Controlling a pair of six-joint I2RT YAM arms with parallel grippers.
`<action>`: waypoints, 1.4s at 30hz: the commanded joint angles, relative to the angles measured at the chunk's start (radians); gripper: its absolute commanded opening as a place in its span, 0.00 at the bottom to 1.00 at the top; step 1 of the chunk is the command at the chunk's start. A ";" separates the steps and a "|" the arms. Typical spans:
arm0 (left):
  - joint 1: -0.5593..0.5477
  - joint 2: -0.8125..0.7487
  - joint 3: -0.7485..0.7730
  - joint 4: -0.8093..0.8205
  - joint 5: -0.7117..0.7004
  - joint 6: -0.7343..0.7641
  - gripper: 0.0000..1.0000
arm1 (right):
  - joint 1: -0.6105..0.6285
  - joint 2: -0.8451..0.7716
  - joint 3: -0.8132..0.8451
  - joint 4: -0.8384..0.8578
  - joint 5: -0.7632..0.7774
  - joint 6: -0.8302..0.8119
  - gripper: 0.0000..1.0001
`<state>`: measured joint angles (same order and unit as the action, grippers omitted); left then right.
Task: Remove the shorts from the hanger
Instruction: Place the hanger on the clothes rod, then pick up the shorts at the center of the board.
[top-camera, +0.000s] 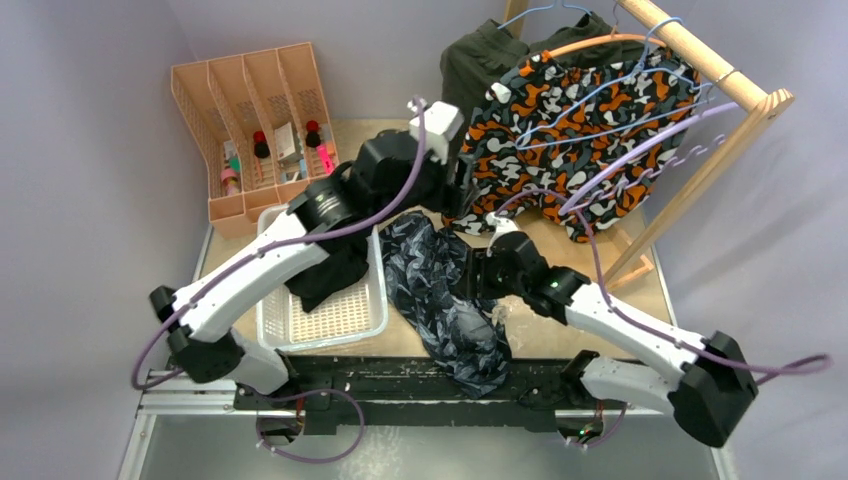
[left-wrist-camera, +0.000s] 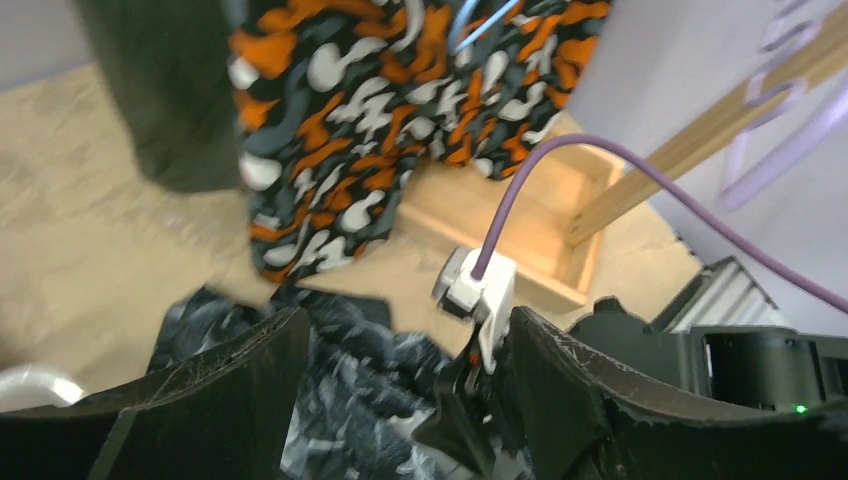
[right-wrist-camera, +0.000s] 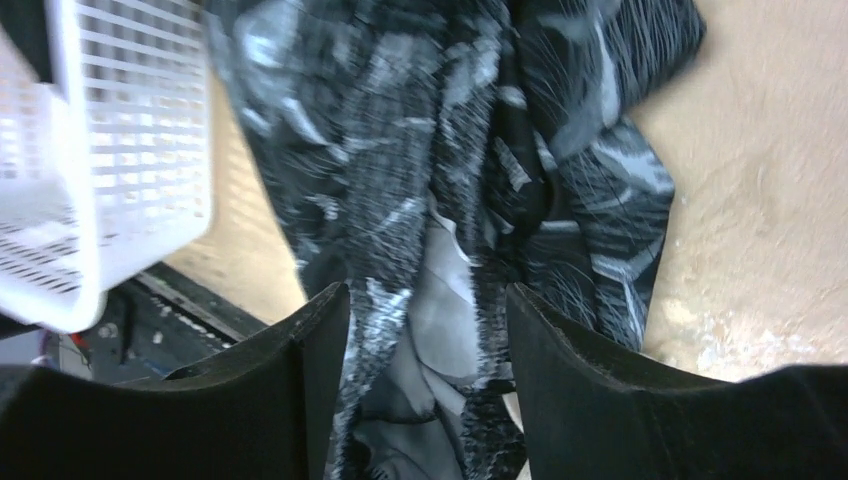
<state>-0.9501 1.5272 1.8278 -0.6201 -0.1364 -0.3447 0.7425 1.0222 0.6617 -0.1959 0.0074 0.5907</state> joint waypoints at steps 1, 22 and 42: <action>0.006 -0.180 -0.223 0.081 -0.213 -0.092 0.73 | 0.015 0.111 0.033 -0.059 0.039 0.101 0.64; 0.010 -0.467 -0.629 -0.034 -0.559 -0.334 0.73 | 0.336 0.510 0.196 -0.234 0.496 0.404 0.95; 0.491 -0.460 -0.663 -0.138 -0.396 -0.346 0.78 | 0.425 0.521 0.509 -0.318 0.640 0.325 0.00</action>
<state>-0.6415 1.0752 1.1408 -0.7506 -0.6601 -0.6941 1.1603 1.6451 1.0195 -0.4473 0.5259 0.9535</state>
